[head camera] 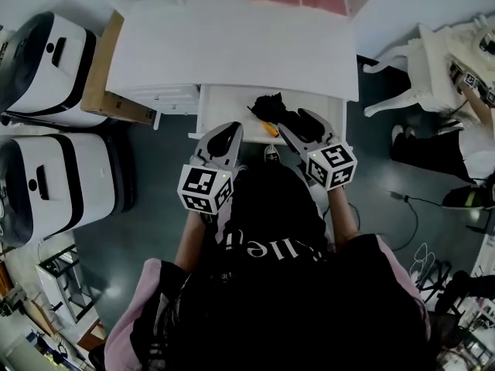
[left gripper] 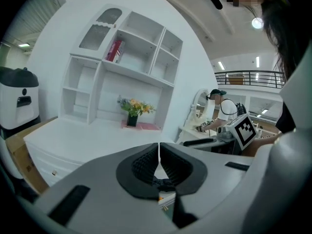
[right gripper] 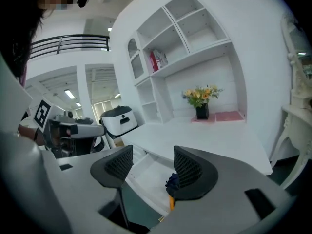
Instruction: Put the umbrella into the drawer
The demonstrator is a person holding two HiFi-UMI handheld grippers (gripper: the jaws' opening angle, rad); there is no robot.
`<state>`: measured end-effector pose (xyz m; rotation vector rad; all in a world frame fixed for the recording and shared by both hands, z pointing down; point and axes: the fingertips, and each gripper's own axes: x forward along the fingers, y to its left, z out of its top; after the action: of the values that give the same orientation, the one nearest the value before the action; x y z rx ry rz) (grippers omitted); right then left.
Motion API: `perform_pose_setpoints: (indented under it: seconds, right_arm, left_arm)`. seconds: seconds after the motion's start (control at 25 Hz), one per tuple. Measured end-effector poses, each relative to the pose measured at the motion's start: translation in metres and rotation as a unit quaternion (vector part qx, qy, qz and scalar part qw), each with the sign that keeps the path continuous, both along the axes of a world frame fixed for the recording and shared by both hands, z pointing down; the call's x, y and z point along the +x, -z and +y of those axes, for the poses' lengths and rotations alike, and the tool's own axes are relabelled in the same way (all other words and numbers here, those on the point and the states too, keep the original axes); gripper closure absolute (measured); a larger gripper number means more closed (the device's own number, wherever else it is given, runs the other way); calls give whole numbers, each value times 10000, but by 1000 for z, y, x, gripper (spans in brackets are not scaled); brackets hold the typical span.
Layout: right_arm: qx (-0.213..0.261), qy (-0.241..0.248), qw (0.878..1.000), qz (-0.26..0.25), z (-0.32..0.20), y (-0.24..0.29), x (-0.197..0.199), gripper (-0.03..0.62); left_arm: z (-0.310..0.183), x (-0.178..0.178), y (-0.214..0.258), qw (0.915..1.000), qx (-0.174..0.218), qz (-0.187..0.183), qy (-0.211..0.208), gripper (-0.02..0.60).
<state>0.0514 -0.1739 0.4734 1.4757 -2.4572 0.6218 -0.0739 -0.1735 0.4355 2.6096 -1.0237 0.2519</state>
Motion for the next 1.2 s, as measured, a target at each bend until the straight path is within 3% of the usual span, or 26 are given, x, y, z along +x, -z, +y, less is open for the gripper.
perform_pose_setpoints:
  seconds: [0.44, 0.84, 1.2]
  right_arm:
    - [200, -507, 9981, -279, 41, 30, -6, 309]
    - [263, -478, 9982, -249, 51, 38, -12, 309]
    - [283, -449, 9984, -215, 82, 44, 3, 310]
  left_arm:
    - [25, -2, -4, 9995, -42, 154, -261, 558]
    - [28, -5, -3, 9993, -91, 290, -216, 558]
    - [51, 21, 10, 9989, -13, 312, -337, 558]
